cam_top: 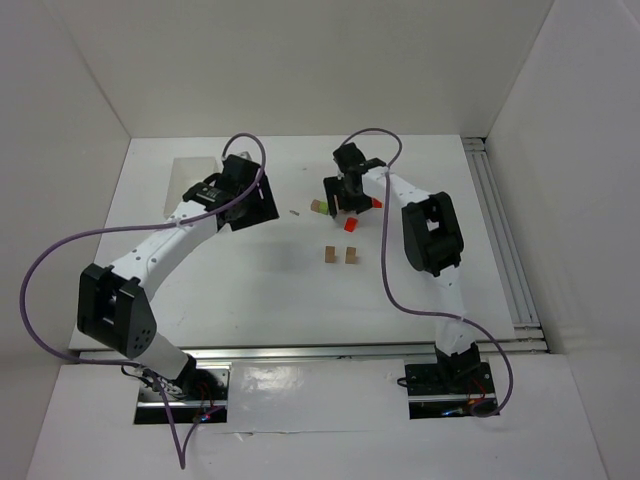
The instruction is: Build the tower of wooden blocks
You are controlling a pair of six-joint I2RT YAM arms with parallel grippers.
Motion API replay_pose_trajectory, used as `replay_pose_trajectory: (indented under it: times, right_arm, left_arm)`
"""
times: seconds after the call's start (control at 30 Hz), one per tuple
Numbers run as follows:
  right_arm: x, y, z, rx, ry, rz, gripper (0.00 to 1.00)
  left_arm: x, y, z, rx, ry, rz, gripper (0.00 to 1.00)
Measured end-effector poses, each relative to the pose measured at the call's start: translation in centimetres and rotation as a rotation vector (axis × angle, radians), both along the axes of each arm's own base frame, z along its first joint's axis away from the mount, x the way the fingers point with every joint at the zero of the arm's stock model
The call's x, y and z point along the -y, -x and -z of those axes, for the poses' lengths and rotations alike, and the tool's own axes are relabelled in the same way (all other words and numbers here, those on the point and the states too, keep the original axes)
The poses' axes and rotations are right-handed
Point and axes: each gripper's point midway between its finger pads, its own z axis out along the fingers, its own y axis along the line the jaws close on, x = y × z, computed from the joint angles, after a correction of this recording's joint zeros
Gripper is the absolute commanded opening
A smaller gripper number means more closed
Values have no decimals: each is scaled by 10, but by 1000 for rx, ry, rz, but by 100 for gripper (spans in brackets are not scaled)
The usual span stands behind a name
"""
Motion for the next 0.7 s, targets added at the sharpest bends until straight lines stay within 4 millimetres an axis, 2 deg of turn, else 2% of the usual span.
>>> replay_pose_trajectory:
  times: [0.07, 0.2, 0.37, 0.4, 0.5, 0.63, 0.7]
  right_arm:
    - [-2, -4, 1, 18, 22, -12, 79]
    - [-10, -17, 2, 69, 58, -36, 70]
    - [-14, -27, 1, 102, 59, -56, 46]
    - [-15, -27, 1, 104, 58, -60, 35]
    - [-18, -26, 0, 104, 53, -74, 19]
    - [-22, -23, -3, 100, 34, -100, 18]
    - [-26, -22, -12, 106, 13, -114, 18]
  left_arm:
    - [-1, 0, 1, -5, 3, 0, 78]
    - [0, 2, 2, -12, 10, 6, 78]
    - [1, 3, 3, -19, 20, 12, 78]
    - [1, 3, 3, -20, 22, 13, 79]
    - [1, 3, 3, -23, 27, 16, 79]
    - [-3, 2, 3, -28, 32, 25, 79]
    - [-7, -2, -3, -30, 40, 23, 79]
